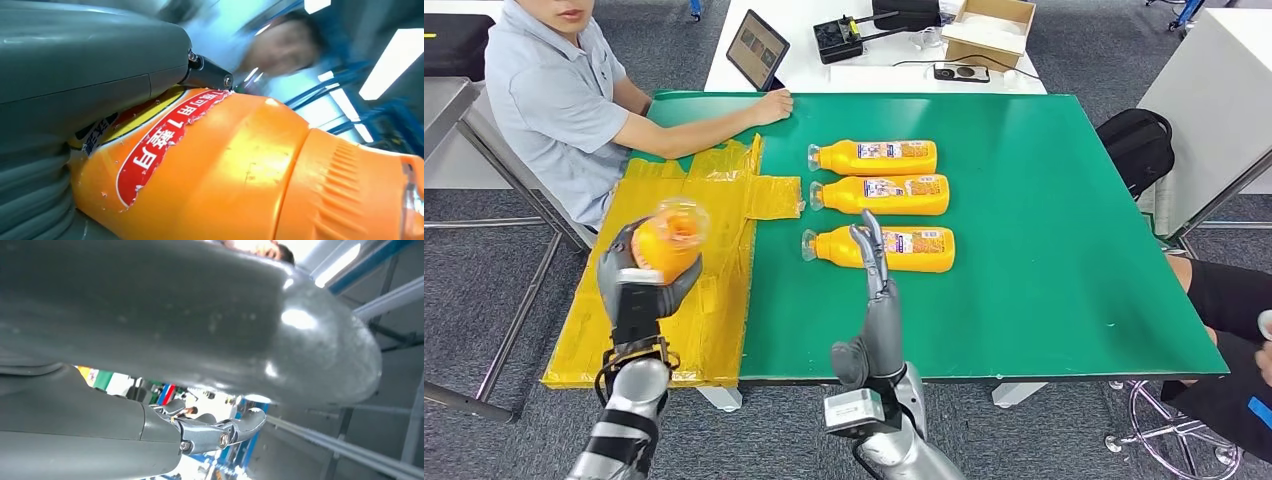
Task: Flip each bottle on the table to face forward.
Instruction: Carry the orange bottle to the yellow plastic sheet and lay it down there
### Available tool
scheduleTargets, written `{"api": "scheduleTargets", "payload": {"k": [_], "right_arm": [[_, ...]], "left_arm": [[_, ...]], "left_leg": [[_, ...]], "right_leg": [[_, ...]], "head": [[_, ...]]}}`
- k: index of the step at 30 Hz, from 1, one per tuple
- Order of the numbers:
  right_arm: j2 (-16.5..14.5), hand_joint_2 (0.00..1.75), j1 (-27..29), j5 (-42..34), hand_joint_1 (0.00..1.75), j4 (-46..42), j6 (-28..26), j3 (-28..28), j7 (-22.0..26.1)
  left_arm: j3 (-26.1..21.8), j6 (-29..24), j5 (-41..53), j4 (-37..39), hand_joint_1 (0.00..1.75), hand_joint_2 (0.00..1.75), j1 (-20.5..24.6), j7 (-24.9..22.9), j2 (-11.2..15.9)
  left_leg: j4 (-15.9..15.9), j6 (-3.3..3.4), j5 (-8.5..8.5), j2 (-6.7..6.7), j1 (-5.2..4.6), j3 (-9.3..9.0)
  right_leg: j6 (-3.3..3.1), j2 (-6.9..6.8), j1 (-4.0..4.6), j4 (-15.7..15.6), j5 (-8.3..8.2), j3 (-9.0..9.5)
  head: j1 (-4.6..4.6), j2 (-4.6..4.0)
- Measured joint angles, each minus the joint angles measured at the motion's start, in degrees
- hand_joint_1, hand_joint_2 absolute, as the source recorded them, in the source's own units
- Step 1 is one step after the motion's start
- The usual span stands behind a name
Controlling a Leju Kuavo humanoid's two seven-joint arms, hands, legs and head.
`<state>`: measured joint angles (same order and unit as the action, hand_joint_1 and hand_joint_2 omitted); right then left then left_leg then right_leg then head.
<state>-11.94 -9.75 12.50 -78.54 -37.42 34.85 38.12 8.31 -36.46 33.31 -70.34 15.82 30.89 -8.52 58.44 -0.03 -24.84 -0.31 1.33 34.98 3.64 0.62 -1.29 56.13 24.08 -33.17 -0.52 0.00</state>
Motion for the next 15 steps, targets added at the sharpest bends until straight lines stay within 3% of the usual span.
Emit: {"api": "scheduleTargets", "payload": {"k": [4,8,15], "right_arm": [[0.03,0.0,0.45,1.62,0.0,0.16,3.48,0.7,0.0],[0.07,0.0,1.12,2.46,0.0,0.23,5.03,0.84,0.0],[1.67,0.0,3.67,7.12,0.0,0.19,10.68,0.85,0.0]], "left_arm": [[0.6,-3.06,16.24,7.11,1.75,1.75,5.51,-2.65,0.33],[0.64,-3.16,20.22,13.17,1.75,1.75,9.09,-3.77,0.74],[3.31,1.45,33.65,27.75,1.75,1.75,17.23,-11.51,4.26]], "left_leg": [[0.0,0.0,0.0,0.01,0.0,0.0],[0.0,0.0,0.01,0.04,0.0,-0.01],[0.0,-0.01,0.01,0.05,0.01,0.0]], "right_leg": [[0.0,0.01,0.0,0.01,-0.01,0.01],[0.0,0.02,0.0,0.02,-0.02,-0.01],[0.0,0.04,0.01,0.03,-0.01,-0.03]], "head": [[0.01,0.0],[0.01,0.0],[0.01,0.0]]}}
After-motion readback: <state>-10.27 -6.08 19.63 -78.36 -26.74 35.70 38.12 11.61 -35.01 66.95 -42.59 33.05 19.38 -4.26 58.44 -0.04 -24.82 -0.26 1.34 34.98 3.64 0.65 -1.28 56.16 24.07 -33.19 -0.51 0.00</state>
